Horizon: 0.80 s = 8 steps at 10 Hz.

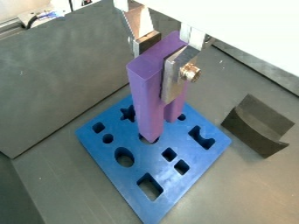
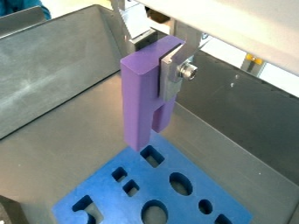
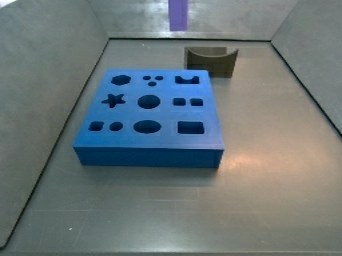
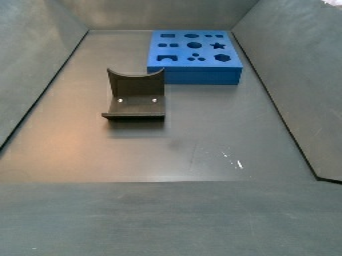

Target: Insert the double-square object.

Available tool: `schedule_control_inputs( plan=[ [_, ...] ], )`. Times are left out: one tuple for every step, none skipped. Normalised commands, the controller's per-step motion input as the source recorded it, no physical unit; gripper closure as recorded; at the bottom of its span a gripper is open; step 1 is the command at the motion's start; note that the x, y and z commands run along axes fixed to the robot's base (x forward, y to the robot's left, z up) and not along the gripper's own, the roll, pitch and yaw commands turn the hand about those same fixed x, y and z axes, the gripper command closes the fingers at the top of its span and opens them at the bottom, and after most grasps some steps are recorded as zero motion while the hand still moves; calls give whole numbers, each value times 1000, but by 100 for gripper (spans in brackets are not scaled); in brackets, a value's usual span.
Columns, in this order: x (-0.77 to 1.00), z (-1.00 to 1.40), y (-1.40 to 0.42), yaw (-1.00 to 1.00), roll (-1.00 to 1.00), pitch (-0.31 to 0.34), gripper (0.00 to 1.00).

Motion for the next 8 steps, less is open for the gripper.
schedule_control_inputs(
  plan=[
    [-6,-497,-11,-940,-101,-41,100],
    [0,-457,-9,-914,-120,-23,100],
    [0,-431,0,-871,-146,0,100],
    [0,-460,0,-860,-150,0,100],
    [200,-346,0,-823,-176,0,100],
    [483,-114,151,-646,-164,64,100],
    [443,-100,431,-271,-244,139,100],
    [420,-91,551,-123,-279,149,100]
  ],
)
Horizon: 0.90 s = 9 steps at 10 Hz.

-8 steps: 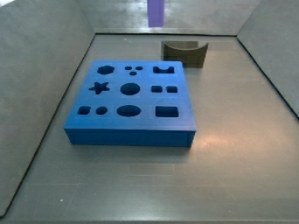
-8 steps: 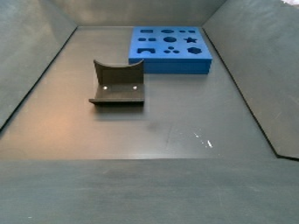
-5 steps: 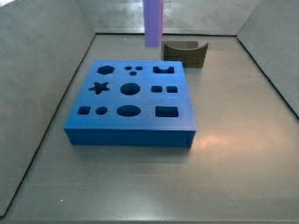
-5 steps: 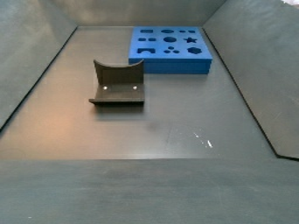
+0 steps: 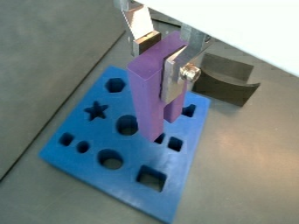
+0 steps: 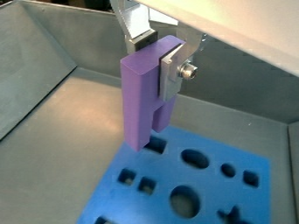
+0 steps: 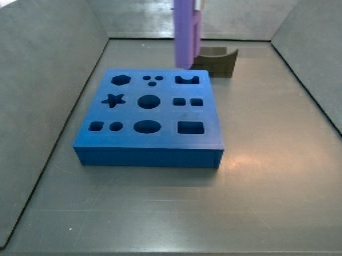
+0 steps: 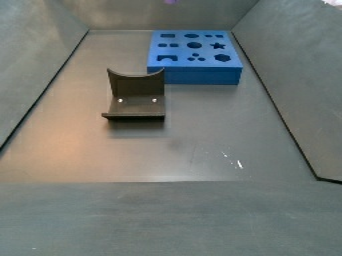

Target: Insert the double-square object.

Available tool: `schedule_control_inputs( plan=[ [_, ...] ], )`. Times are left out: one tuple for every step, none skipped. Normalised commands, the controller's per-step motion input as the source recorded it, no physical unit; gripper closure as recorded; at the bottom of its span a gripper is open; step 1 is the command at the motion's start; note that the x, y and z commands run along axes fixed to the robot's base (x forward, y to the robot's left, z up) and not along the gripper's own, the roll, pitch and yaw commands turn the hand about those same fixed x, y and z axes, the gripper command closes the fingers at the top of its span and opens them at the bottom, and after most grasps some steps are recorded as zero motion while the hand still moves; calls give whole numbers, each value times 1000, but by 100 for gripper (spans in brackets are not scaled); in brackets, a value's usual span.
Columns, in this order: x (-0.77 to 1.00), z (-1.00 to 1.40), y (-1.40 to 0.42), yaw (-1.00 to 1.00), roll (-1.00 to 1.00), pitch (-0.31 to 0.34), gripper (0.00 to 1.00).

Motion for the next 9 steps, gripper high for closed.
schedule_control_inputs(
  plan=[
    [423,-117,474,-263,-187,183,100],
    [406,-163,391,-411,-104,219,100],
    [289,-183,226,-663,-63,184,100],
    [0,-323,46,-969,0,117,100],
    [0,-349,0,-1000,0,99,100],
    [0,-426,0,-1000,0,37,100],
    [0,-517,0,-1000,-11,0,100],
    [0,-466,0,-1000,-20,0,100],
    [0,-480,0,-1000,-14,0,100]
  ],
)
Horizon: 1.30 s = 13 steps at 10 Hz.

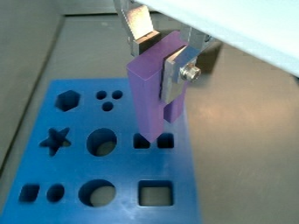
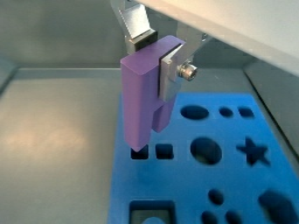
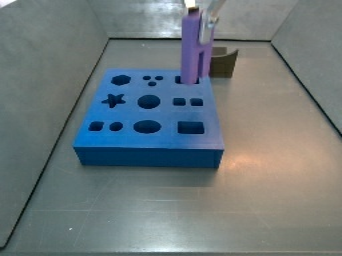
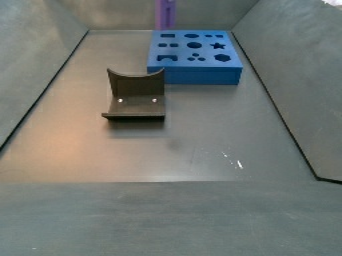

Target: Insert the double-square object.

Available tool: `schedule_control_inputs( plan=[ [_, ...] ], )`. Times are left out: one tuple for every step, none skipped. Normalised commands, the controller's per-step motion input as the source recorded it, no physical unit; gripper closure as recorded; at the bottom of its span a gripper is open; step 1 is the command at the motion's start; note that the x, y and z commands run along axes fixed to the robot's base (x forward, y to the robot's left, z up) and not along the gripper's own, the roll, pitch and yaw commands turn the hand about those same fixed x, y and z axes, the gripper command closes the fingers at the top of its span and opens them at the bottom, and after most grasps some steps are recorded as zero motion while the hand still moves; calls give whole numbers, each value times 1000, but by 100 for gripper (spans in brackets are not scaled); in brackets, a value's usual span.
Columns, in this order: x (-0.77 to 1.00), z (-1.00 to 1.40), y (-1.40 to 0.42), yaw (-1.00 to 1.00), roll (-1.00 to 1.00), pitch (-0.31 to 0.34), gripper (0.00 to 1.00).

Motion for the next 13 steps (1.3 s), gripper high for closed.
schedule_control_inputs(
  plan=[
    [0,-520,0,-1000,-4,0,100],
    [0,-506,0,-1000,0,0,100],
    [0,-414,0,-1000,0,0,100],
    [0,-366,0,-1000,24,0,100],
    [0,-346,0,-1000,34,0,100],
    [0,-243,0,-1000,46,0,100],
    [-3,-194,0,-1000,51,0,100],
    [0,-140,0,-983,47,19,100],
    [0,-166,0,-957,39,37,100],
    [0,-243,0,-880,11,64,100],
    [0,-357,0,-580,40,59,100],
    [0,-414,0,-409,74,51,100],
    [-17,-543,-9,-160,70,0,100]
  ],
)
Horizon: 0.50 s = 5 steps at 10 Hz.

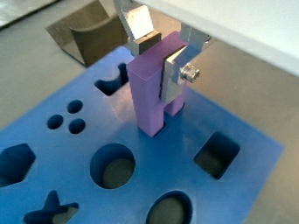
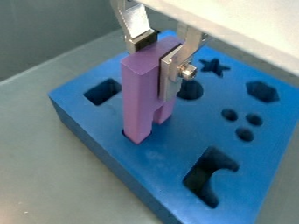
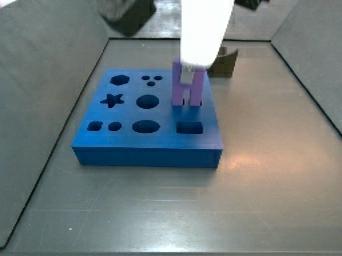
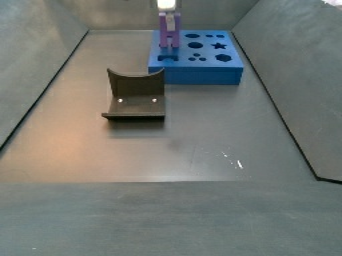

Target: Insert the double-square object.

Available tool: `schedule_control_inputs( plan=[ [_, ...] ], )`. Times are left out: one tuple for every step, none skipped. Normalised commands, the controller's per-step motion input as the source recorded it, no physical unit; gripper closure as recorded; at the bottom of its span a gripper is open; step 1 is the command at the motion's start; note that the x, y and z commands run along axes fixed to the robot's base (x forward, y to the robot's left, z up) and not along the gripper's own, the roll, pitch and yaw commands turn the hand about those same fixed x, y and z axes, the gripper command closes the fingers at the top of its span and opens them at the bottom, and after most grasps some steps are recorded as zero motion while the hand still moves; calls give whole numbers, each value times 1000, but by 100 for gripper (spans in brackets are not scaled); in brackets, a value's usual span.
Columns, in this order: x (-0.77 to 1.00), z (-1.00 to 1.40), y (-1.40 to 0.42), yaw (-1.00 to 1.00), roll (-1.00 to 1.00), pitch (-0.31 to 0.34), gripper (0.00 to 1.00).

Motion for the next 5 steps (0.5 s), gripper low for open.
schedule_control_inputs(
  plan=[
    [0,-546,0,-89,29,0,100],
    [0,-389,0,0,26,0,100],
    [-66,-180,0,71,0,-43,100],
    [-23,0,0,0,-4,-40,100],
    [0,0,0,0,0,0,100]
  ],
)
